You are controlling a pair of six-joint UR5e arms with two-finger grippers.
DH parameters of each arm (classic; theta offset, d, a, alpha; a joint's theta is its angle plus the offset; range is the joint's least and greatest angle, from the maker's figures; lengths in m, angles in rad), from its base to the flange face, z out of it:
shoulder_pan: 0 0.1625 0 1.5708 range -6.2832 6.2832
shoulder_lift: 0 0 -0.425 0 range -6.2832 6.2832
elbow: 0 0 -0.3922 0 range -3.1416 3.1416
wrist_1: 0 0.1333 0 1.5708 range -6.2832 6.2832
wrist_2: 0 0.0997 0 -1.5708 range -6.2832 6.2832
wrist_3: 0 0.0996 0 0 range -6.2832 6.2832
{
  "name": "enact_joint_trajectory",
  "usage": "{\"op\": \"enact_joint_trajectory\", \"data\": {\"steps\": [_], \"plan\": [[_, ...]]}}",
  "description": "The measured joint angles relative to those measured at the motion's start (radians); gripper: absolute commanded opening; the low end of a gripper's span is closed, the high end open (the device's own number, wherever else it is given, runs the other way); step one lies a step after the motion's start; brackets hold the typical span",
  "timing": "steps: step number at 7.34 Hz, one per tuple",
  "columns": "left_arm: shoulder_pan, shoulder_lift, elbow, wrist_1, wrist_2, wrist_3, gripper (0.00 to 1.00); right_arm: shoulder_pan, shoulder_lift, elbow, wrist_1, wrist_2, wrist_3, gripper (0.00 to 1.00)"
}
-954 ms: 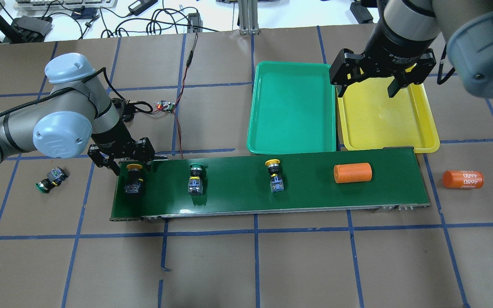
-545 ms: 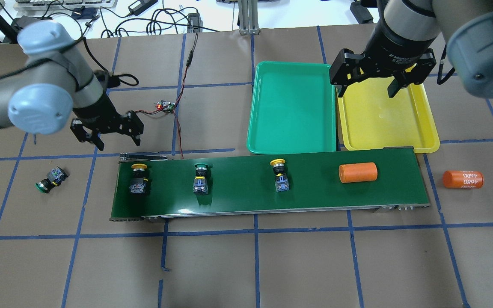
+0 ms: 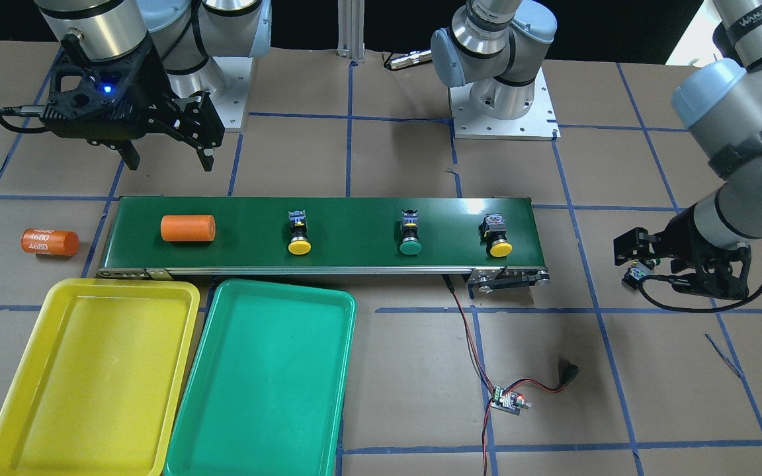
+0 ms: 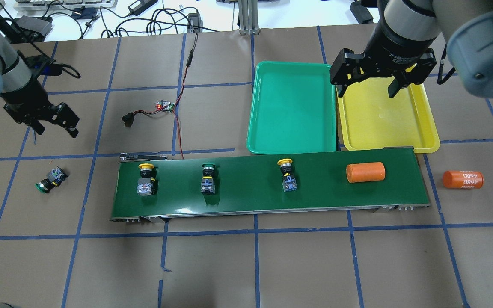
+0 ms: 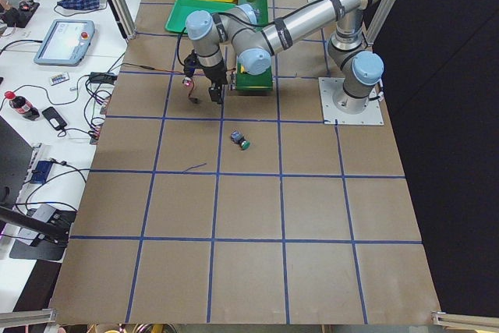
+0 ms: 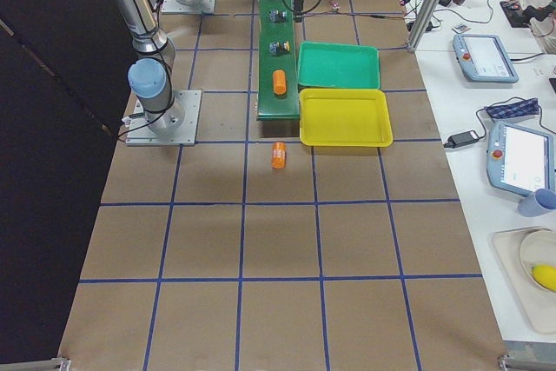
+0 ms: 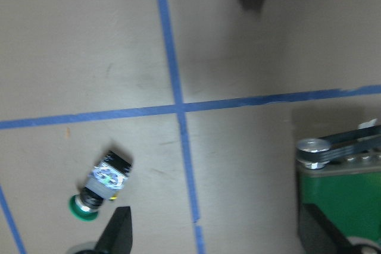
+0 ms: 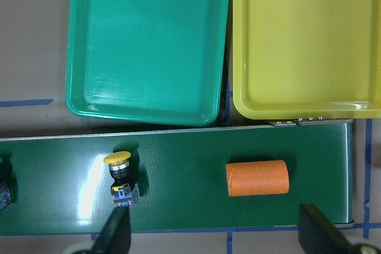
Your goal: Sort buttons by color to trays
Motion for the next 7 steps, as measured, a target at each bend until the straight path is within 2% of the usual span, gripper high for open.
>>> {"op": "enact_joint_trajectory", "data": {"steps": [2, 4, 7], "plan": [[0.059, -0.025, -0.115, 0.143, 0.001, 0.172, 1.0, 0.0, 0.0, 0.0, 0.0, 0.0, 0.0, 1.0], [0.096, -0.036, -0.249, 0.317, 0.001, 0.263, 1.0, 0.0, 0.001, 0.0, 0.0, 0.0, 0.0, 1.0], [0.11, -0.072, -0.293, 0.422, 0.001, 0.371, 1.0, 0.0, 0.001, 0.0, 0.0, 0.0, 0.0, 1.0]]}}
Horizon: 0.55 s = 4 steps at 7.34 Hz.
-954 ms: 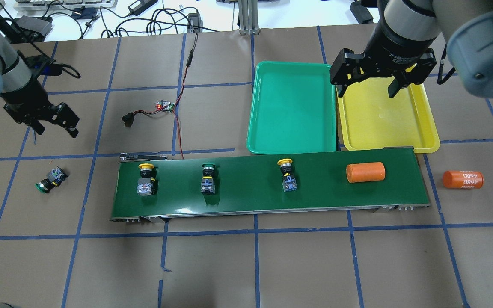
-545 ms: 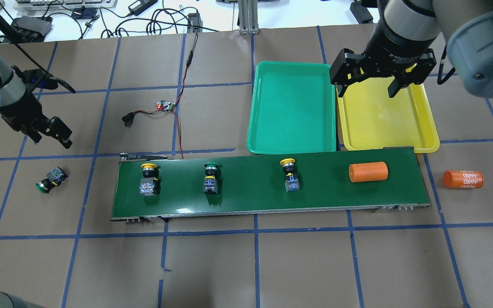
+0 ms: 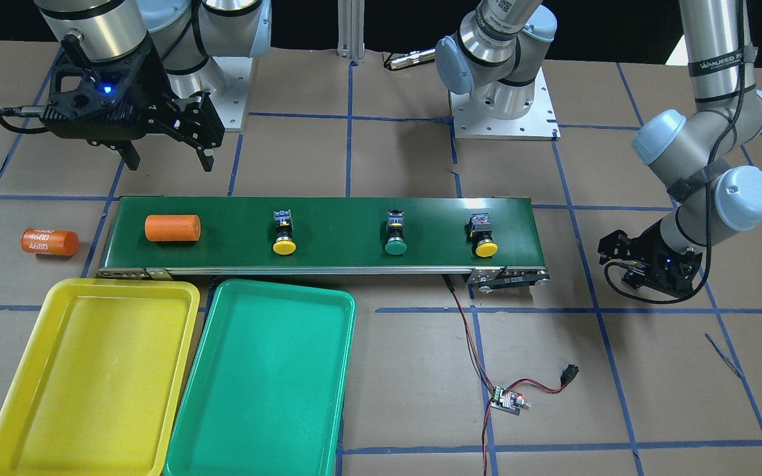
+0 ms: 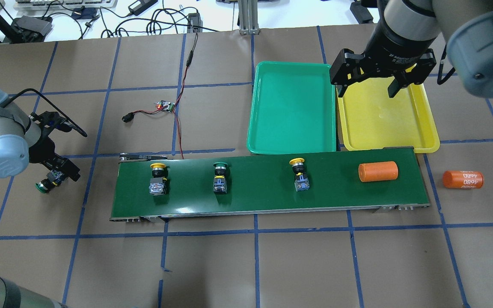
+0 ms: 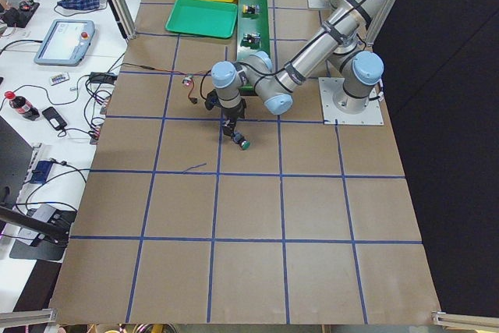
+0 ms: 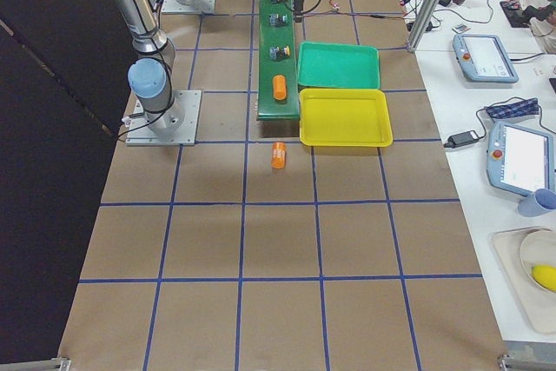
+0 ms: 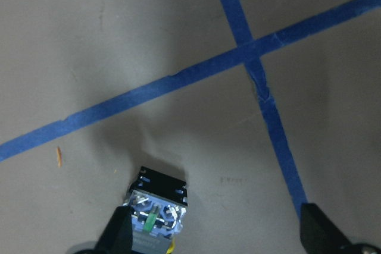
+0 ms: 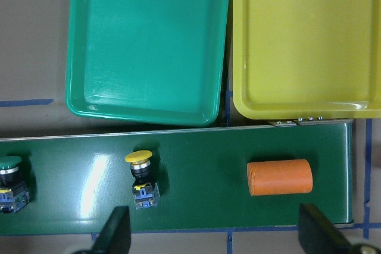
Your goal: Sort buttons by color to trays
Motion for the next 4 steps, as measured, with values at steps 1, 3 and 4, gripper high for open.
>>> {"op": "enact_joint_trajectory", "data": {"steps": [1, 3, 4], "plan": [[0.0, -0.009, 0.0, 0.029, 0.001, 0.033, 1.0, 0.001, 0.0, 0.0, 0.0, 0.0, 0.0, 1.0], [0.001, -0.017, 0.0, 0.051, 0.001, 0.065, 1.0, 0.005, 0.003, 0.002, 0.002, 0.001, 0.0, 1.0], [0.002, -0.02, 0.001, 0.059, 0.002, 0.078, 1.0, 0.008, 0.017, 0.008, 0.0, 0.015, 0.006, 1.0]]}}
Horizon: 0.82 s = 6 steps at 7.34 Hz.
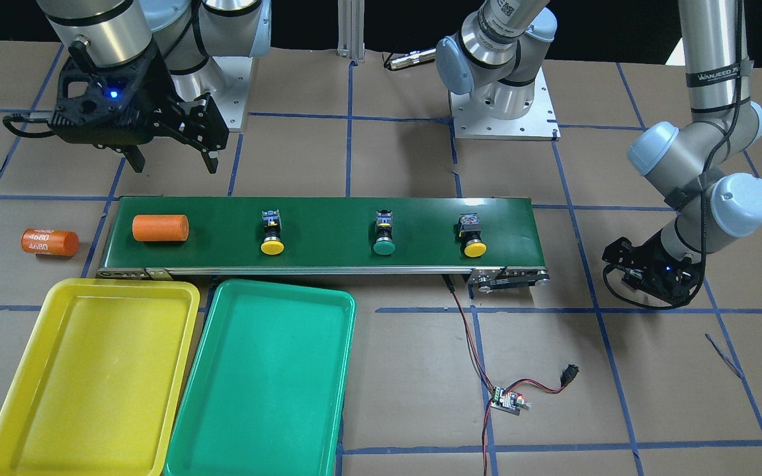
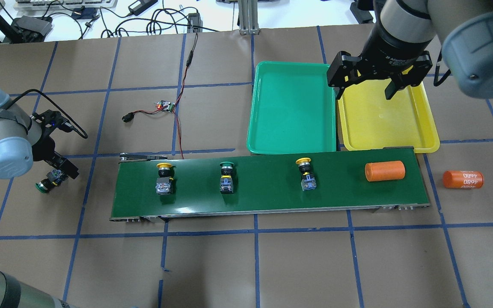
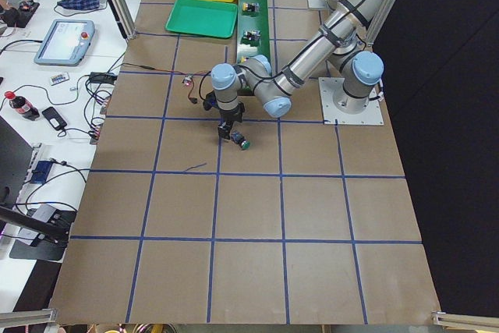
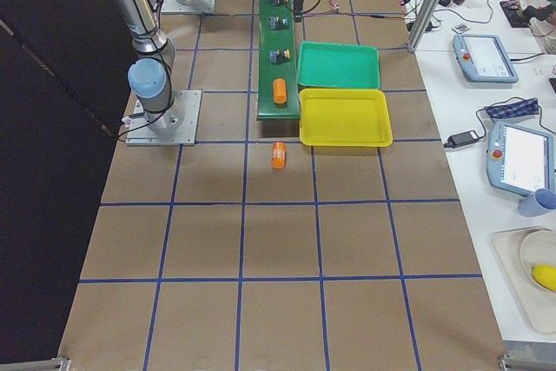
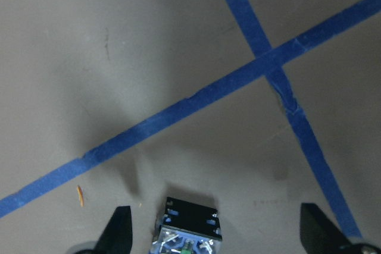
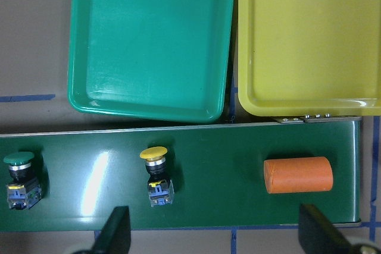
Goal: Sort buttons by color to trays
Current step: 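Grasp the conveyor's yellow button with the right gripper while the left gripper lifts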
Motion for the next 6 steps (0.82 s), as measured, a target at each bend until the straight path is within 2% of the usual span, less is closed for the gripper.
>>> {"op": "enact_joint_trajectory", "data": {"steps": [2, 3, 4, 5, 6], "plan": [[0.0, -0.006, 0.002, 0.024, 0.0, 0.04, 0.91, 0.012, 0.036, 0.062, -0.002, 0.027, 0.029, 1.0], [0.001, -0.007, 0.002, 0.034, 0.001, 0.057, 0.64, 0.035, 0.043, 0.135, -0.03, 0.031, 0.045, 1.0], [0.001, -0.007, 0.0, 0.037, 0.001, 0.066, 0.24, 0.063, 0.047, 0.221, -0.102, 0.032, 0.054, 1.0], [0.003, -0.008, 0.0, 0.039, 0.002, 0.07, 0.0, 0.084, 0.05, 0.31, -0.212, 0.033, 0.058, 1.0], [0.007, -0.009, 0.004, 0.04, 0.006, 0.073, 0.0, 0.095, 0.058, 0.388, -0.324, 0.031, 0.057, 1.0]]}}
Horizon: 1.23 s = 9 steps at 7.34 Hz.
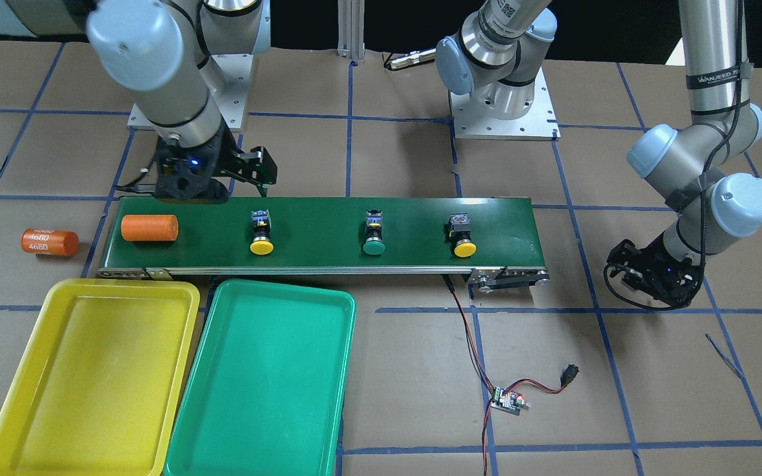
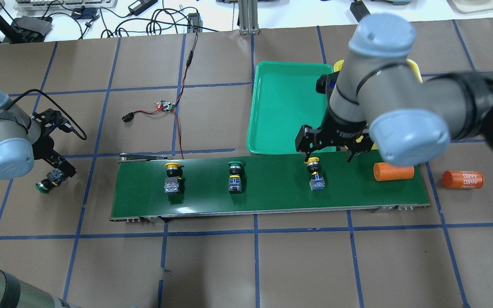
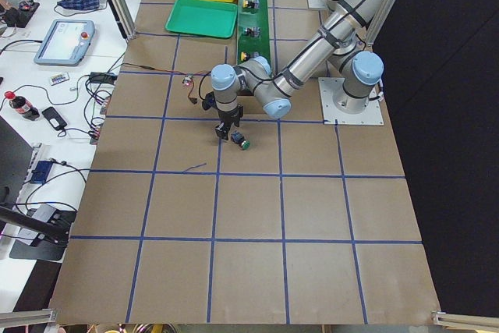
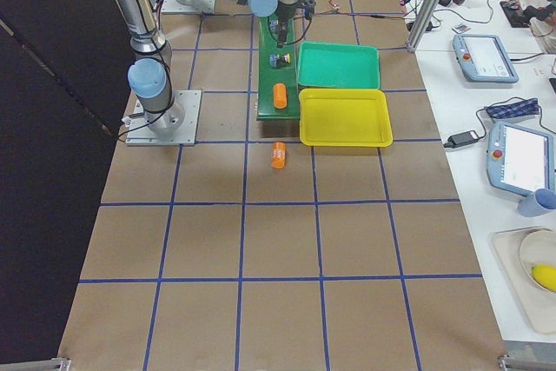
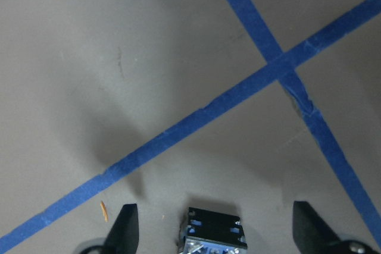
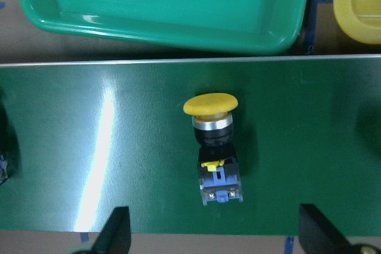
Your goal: Sort buttons by color to trays
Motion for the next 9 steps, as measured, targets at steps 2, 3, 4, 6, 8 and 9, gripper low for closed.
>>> {"op": "enact_joint_trajectory", "data": {"steps": [2, 3, 4, 6, 8, 9], "plan": [[0.005, 0.0, 0.019, -0.002, 0.013, 0.001, 0.0, 0.006, 0.015, 0.095, -0.156, -0.026, -0.008, 1.0], [0.005, 0.008, 0.028, -0.007, 0.011, -0.011, 0.0, 0.006, 0.023, 0.109, -0.184, -0.052, -0.01, 0.75], [0.001, 0.023, 0.039, -0.026, 0.006, -0.057, 0.0, 0.007, 0.034, 0.115, -0.195, -0.071, -0.01, 0.54], [-0.006, 0.039, 0.079, -0.108, -0.011, -0.164, 0.96, 0.007, 0.048, 0.117, -0.202, -0.084, -0.009, 0.32], [0.009, 0.036, 0.083, -0.136, -0.015, -0.12, 1.0, 0.005, 0.05, 0.114, -0.204, -0.088, -0.01, 0.27], [0.032, 0.031, 0.069, -0.135, -0.015, -0.037, 1.0, 0.001, 0.05, 0.103, -0.206, -0.088, -0.011, 0.26]]}}
